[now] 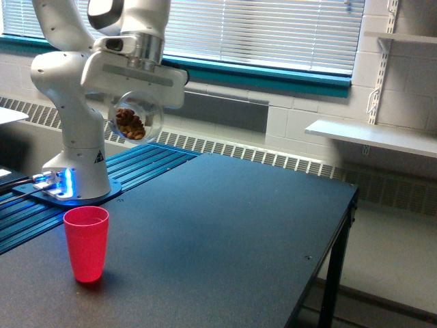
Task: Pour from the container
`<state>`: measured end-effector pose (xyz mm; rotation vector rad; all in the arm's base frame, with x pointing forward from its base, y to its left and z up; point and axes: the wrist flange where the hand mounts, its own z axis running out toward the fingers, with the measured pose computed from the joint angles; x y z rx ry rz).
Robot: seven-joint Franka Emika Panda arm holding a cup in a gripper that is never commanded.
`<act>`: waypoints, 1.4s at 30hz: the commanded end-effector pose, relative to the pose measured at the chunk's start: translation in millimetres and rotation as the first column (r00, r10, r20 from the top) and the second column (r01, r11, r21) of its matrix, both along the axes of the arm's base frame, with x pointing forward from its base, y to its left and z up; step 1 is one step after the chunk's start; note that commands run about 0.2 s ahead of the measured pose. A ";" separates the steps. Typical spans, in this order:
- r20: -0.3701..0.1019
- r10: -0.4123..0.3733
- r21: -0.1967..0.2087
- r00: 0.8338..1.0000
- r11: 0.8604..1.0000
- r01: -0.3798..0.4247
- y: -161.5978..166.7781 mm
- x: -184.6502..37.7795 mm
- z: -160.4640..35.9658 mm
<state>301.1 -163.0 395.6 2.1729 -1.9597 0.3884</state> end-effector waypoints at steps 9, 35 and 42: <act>-0.016 -0.057 0.050 0.998 0.997 0.058 -16.9 -33.6 -25.5; -0.024 -0.093 0.117 0.995 0.989 0.096 -58.4 -64.9 -50.7; -0.033 -0.095 0.132 0.995 0.986 0.099 -74.3 -69.3 -58.5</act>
